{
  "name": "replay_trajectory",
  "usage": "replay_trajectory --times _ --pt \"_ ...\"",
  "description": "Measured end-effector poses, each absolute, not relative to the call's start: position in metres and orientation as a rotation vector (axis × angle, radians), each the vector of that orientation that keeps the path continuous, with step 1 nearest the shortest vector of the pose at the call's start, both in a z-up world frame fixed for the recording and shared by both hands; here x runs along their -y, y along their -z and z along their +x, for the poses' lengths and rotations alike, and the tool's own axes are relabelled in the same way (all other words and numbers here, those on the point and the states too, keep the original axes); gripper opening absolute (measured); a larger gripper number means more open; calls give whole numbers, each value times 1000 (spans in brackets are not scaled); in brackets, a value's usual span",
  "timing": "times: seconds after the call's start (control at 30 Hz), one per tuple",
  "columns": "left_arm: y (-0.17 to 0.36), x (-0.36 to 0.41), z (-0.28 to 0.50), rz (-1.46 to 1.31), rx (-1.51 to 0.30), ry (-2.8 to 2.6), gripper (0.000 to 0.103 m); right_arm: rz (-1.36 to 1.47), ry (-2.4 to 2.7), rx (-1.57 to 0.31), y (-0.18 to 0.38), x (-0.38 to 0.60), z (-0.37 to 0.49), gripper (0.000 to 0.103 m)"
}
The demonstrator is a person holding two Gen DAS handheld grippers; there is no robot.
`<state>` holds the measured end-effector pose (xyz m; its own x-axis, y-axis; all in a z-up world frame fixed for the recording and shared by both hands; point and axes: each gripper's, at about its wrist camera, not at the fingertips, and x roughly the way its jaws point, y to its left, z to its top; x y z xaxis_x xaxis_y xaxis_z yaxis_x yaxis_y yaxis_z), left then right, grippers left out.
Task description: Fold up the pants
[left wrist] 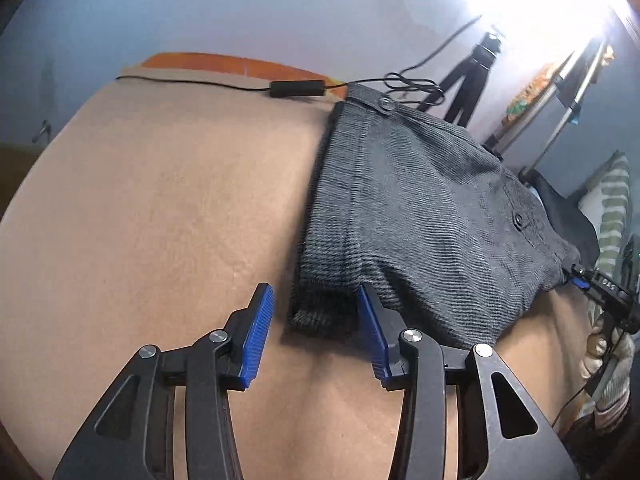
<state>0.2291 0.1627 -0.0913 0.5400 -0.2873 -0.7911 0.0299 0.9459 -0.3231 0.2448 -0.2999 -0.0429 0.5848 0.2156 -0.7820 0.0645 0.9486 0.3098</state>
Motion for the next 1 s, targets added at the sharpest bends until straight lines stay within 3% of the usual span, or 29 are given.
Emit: replay_trajectory --times 0.1,0.23,0.47,0.63,0.73,0.77,0.83,0.87,0.9,1.0 --pt "89 -157 233 -237 -976 200 42 250 -102 -904 25 287 231 58" --pt "89 -158 235 -239 -968 210 41 166 -211 -854 5 253 210 58" --pt "88 -154 236 -211 -965 240 12 26 -523 -896 6 168 194 57" --pt "84 -150 237 -178 -957 252 8 -86 -689 -925 22 105 187 55" --pt "83 -156 234 -202 -938 251 8 -171 -752 -946 34 67 183 48" --pt "83 -159 233 -216 -940 251 9 -195 -746 -945 37 60 183 46" --pt "86 -165 234 -245 -960 252 31 -244 -726 -940 43 48 185 44" --pt "88 -167 234 -261 -965 253 52 -263 -715 -941 45 44 187 40" --pt "89 -168 234 -274 -965 259 56 -277 -704 -951 50 41 190 36" --pt "95 -167 239 -276 -975 259 54 -299 -697 -980 59 38 199 29"
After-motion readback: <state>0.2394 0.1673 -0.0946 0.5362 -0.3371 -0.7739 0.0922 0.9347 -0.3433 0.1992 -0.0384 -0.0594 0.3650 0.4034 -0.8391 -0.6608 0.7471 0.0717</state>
